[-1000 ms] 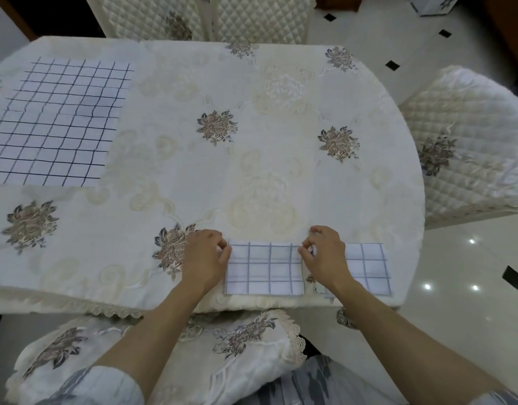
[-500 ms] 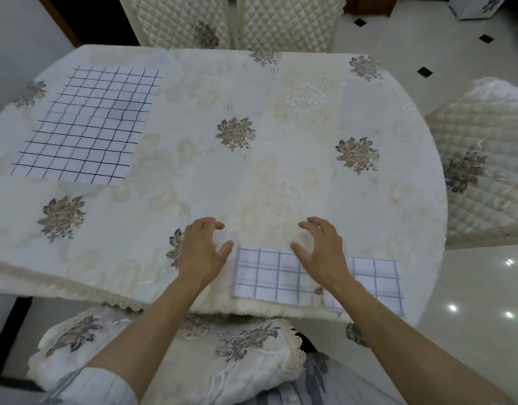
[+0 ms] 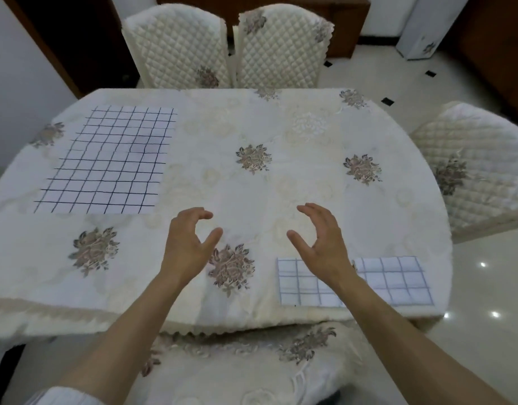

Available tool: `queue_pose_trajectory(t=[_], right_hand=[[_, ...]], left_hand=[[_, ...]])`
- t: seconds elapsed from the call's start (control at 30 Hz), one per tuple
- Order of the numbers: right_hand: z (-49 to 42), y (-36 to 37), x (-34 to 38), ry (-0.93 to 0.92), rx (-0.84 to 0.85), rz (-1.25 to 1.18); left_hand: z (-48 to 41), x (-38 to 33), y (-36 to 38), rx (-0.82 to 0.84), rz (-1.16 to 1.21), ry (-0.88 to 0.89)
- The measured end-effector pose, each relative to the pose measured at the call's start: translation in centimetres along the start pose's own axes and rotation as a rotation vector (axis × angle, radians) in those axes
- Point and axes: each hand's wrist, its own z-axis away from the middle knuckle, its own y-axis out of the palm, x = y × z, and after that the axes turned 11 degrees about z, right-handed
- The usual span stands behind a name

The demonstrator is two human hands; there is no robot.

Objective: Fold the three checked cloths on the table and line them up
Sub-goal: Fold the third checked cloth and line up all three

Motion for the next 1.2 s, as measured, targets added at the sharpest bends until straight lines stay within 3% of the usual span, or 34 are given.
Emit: queue_pose_trajectory(t=[0.3,0.87,1.03,1.2], right_hand=[[2.2,2.3,7.6,0.010,-0.034,-0.034],[1.1,9.7,12.9,-0.043,0.109,-0.219],[1.1,12.0,15.4,-0.016,0.075,-0.155],[1.0,16.7,22.2,-0.014,0.007,-0.084]], left_hand=[[0.3,0.5,-8.2,-0.035,0.050,0.055],[3.8,2.1,-15.3,-0.192,-0.050,-0.113],[2.1,4.5,-17.1,-0.127,-0.036,-0.101],[-1.4,8.5,-22.1,-0.026,0.031,-0.020]])
